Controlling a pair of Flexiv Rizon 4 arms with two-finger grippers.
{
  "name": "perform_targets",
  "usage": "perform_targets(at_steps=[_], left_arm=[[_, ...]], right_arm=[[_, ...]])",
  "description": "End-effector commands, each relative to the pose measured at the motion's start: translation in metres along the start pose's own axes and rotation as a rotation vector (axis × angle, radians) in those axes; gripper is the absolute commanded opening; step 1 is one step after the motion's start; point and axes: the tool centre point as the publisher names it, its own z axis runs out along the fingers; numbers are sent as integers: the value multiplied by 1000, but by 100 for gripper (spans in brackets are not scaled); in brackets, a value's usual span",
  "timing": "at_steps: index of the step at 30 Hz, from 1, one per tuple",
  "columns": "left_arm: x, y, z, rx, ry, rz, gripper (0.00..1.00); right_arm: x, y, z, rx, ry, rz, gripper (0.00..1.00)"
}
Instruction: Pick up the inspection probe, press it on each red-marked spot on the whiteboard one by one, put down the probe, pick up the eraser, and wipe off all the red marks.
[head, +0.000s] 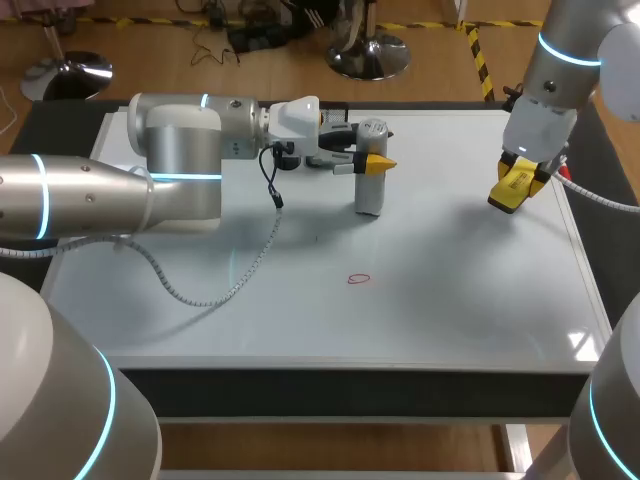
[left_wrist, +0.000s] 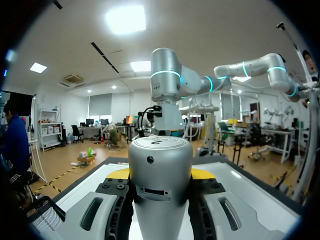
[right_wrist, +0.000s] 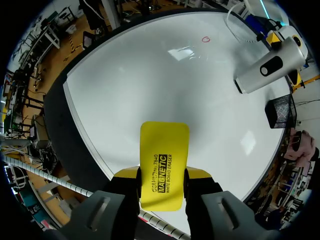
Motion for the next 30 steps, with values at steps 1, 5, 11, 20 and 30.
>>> perform_targets(at_steps=[1, 5, 11, 20, 30], left_arm=[[-3, -3, 1, -2, 6, -1, 0], [-6, -11, 2, -12, -3, -18, 0], [-16, -35, 4, -2, 4, -5, 0], [-43, -80, 5, -5, 3, 35, 0], [-85, -128, 14, -12, 27, 103, 0]], right_arm=[[0, -1, 0, 2, 4, -2, 0], [0, -1, 0, 2, 4, -2, 0], [0, -1, 0, 2, 4, -2, 0], [0, -1, 0, 2, 4, -2, 0], [0, -1, 0, 2, 4, -2, 0]])
